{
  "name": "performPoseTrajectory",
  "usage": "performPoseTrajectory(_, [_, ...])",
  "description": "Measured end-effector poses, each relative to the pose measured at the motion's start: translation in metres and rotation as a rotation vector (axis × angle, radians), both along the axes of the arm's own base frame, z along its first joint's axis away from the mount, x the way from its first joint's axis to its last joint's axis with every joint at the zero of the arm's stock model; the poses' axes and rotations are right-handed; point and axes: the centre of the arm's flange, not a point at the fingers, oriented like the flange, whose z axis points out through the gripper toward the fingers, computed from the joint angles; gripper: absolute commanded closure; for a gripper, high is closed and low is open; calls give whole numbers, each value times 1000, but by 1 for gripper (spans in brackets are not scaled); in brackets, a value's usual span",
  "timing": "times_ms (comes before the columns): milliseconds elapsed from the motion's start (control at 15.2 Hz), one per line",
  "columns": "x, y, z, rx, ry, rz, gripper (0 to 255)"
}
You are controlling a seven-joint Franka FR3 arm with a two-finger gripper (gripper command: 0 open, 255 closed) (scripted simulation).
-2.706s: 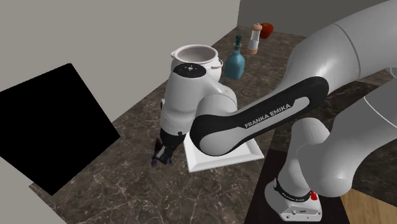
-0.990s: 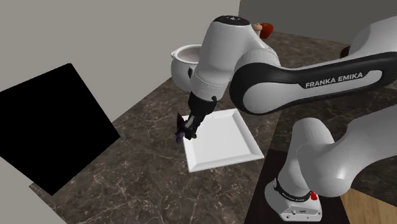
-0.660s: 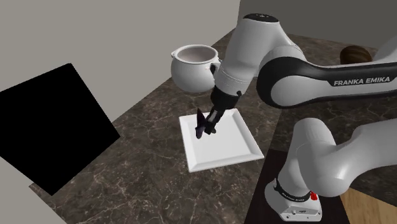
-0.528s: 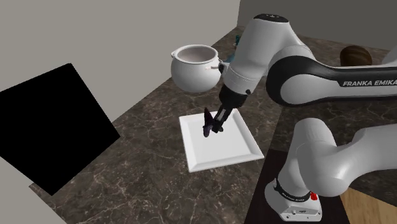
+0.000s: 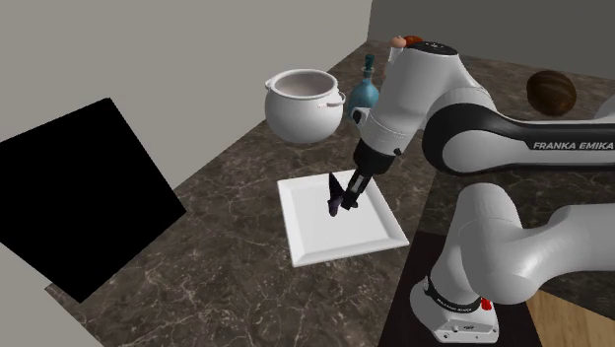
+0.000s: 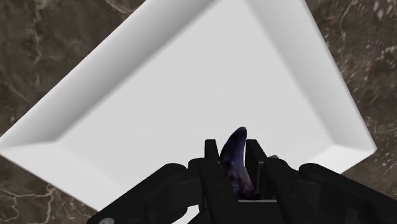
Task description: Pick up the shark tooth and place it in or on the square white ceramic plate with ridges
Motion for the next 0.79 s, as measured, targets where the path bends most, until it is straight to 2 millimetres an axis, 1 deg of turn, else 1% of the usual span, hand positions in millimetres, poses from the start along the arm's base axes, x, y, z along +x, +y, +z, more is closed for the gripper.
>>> performPoseTrajectory(330, [-1,-1,-27,0,0,0,255])
performPoseTrajectory(528, [-1,0,-33,0,0,0,255])
performPoseTrajectory(792, [-1,0,-33,0,0,0,255])
